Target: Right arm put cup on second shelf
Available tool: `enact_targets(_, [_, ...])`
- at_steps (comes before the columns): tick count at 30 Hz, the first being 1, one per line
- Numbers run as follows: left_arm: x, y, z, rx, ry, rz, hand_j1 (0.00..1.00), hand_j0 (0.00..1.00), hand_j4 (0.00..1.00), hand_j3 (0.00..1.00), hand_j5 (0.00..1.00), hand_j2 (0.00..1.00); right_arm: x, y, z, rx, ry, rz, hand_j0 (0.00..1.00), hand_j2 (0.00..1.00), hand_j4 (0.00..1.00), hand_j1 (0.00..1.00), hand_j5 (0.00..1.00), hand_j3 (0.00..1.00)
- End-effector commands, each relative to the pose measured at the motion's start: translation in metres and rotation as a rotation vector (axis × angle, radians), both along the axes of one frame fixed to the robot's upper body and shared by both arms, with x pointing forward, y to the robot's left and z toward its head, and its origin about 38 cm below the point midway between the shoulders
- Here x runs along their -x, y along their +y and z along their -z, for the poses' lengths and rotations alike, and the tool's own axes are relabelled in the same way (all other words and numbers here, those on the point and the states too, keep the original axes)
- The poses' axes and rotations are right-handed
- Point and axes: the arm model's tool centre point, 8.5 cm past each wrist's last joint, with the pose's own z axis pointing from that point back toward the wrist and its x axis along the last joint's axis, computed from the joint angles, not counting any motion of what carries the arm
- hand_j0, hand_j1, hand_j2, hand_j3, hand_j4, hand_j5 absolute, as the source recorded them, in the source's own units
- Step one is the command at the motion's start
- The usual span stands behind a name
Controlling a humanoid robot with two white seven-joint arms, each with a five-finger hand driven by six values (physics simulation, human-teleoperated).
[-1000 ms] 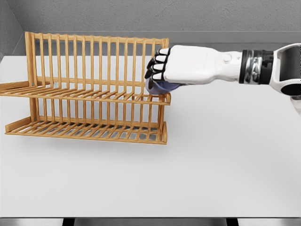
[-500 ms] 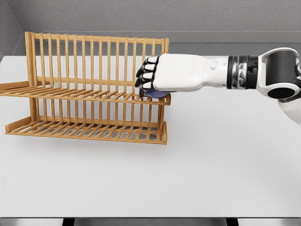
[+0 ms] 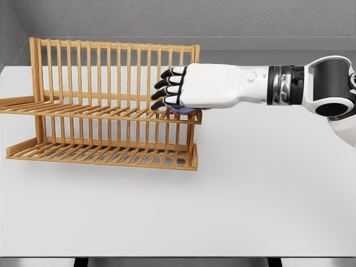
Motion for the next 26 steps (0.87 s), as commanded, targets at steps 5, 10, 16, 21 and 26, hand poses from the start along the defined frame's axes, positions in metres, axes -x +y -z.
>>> enact_targets(5, [0.000,0.000,0.000,0.000,0.000,0.000,1.00,1.00,1.00,1.00,1.00,1.00,-0.008,-0.028,-0.047,-0.095,-0.094,0.075,1.00,1.00,1.00,1.00,1.00,1.00])
enact_targets(10, [-0.001,0.000,0.000,0.000,-0.001,0.000,1.00,1.00,1.00,1.00,1.00,1.00,-0.009,-0.050,-0.079,-0.166,-0.164,0.126,1.00,1.00,1.00,1.00,1.00,1.00])
enact_targets(16, [0.000,0.000,0.000,0.000,0.000,0.000,1.00,1.00,1.00,1.00,1.00,1.00,-0.007,-0.180,-0.047,-0.309,-0.099,0.468,1.00,1.00,1.00,1.00,1.00,1.00])
enact_targets(21, [0.000,0.000,0.000,0.000,0.000,0.000,1.00,1.00,1.00,1.00,1.00,1.00,0.002,-0.184,0.020,-0.388,0.056,0.517,1.00,1.00,1.00,1.00,1.00,1.00])
enact_targets(26, [-0.001,0.000,0.000,0.001,-0.005,-0.003,1.00,1.00,1.00,1.00,1.00,1.00,0.009,-0.182,0.047,-0.387,0.122,0.528,1.00,1.00,1.00,1.00,1.00,1.00])
